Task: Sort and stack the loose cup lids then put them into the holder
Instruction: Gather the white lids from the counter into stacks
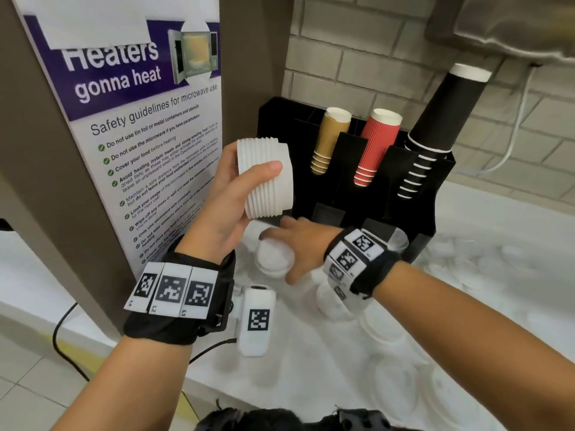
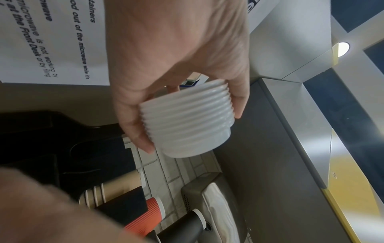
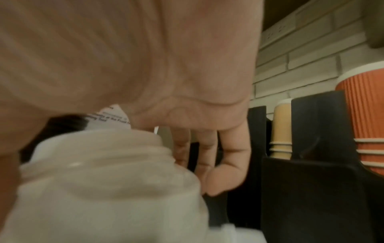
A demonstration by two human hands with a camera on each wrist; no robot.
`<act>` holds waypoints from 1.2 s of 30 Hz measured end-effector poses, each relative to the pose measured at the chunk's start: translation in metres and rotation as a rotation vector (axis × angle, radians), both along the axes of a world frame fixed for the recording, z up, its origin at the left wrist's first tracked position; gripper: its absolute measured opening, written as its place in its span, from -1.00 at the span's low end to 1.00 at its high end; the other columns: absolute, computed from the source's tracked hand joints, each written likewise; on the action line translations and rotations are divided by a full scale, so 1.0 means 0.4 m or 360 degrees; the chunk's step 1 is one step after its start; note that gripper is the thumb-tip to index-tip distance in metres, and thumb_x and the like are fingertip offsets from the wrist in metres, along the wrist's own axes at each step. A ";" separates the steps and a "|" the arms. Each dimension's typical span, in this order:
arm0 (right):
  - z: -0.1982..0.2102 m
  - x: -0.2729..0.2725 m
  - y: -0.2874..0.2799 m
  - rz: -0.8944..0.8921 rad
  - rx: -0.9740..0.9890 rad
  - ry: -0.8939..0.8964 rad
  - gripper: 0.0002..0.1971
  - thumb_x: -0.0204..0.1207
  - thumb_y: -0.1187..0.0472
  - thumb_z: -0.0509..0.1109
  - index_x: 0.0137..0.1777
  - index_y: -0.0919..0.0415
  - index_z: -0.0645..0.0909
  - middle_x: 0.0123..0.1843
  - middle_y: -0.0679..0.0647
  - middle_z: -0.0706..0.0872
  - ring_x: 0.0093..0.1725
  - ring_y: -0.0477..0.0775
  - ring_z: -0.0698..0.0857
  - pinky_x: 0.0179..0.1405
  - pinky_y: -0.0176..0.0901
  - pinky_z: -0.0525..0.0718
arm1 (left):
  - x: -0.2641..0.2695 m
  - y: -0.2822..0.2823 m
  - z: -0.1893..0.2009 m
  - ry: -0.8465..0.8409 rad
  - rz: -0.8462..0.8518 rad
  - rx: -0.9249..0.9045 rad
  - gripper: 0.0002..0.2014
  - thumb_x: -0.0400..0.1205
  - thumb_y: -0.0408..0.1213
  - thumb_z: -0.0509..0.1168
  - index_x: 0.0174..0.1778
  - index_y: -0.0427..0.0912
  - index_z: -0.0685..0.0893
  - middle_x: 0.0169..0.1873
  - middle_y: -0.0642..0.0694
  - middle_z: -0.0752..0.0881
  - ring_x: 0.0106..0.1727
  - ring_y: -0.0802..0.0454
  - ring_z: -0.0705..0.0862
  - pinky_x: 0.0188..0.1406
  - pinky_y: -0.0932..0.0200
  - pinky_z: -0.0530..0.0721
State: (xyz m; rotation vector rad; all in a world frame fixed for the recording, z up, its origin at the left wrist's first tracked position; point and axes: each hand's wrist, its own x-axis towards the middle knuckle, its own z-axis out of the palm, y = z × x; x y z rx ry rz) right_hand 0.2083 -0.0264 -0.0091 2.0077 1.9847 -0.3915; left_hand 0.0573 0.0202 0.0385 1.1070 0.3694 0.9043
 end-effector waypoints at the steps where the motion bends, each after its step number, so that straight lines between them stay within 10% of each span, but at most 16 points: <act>1: 0.019 -0.002 0.019 -0.0035 -0.0018 -0.0023 -0.04 0.24 -0.13 0.57 0.60 -0.21 0.12 0.39 0.09 0.37 0.34 0.24 0.42 0.16 0.14 0.60 | 0.000 0.001 0.002 0.0000 -0.0003 -0.0002 -0.46 0.41 -0.18 0.43 0.33 0.00 0.51 0.08 0.04 0.72 0.01 0.12 0.77 -0.22 0.10 0.75; 4: 0.044 -0.017 0.065 -0.0119 -0.0024 -0.0062 -0.03 0.31 -0.16 0.55 0.66 -0.08 0.12 0.53 0.13 0.35 0.50 0.26 0.35 0.41 0.19 0.50 | 0.003 0.000 0.005 0.0007 -0.0011 -0.0003 -0.43 0.37 -0.16 0.48 0.32 0.01 0.52 0.11 0.00 0.72 0.07 0.06 0.76 -0.15 0.05 0.76; 10: 0.054 -0.017 0.061 -0.0225 -0.0008 -0.0213 -0.10 0.36 -0.12 0.53 0.62 0.10 0.19 0.43 0.16 0.45 0.38 0.25 0.44 0.29 0.12 0.60 | 0.003 0.003 -0.002 -0.0005 -0.0014 -0.0011 -0.48 0.41 -0.18 0.42 0.31 0.01 0.51 0.07 0.02 0.72 0.00 0.11 0.78 -0.23 0.09 0.75; 22: -0.032 -0.063 -0.071 -0.0001 -0.0097 0.0529 -0.06 0.29 0.03 0.66 0.58 0.01 0.17 0.37 0.12 0.49 0.33 0.17 0.54 0.31 0.04 0.56 | 0.010 -0.004 0.003 0.0003 -0.0046 0.0010 -0.48 0.42 -0.16 0.41 0.32 0.03 0.49 0.15 0.00 0.67 0.07 0.08 0.73 -0.27 0.11 0.73; 28: -0.042 0.013 -0.021 0.0152 -0.0162 -0.0185 -0.09 0.29 0.07 0.61 0.61 -0.17 0.21 0.47 0.02 0.44 0.46 0.18 0.31 0.34 0.13 0.35 | 0.000 -0.007 0.004 0.0018 -0.0036 0.0003 -0.29 0.31 -0.10 0.52 0.41 -0.06 0.48 0.17 -0.05 0.66 0.10 0.03 0.72 -0.21 0.05 0.73; 36: -0.051 0.034 -0.012 0.0125 -0.0029 -0.0006 -0.24 0.29 0.05 0.59 0.47 -0.24 0.34 0.28 -0.03 0.53 0.31 0.12 0.31 0.20 0.10 0.36 | -0.024 0.000 0.003 0.0024 -0.0016 -0.0010 -0.16 0.25 -0.04 0.52 0.49 -0.11 0.45 0.18 -0.07 0.65 0.10 0.02 0.72 -0.21 0.08 0.73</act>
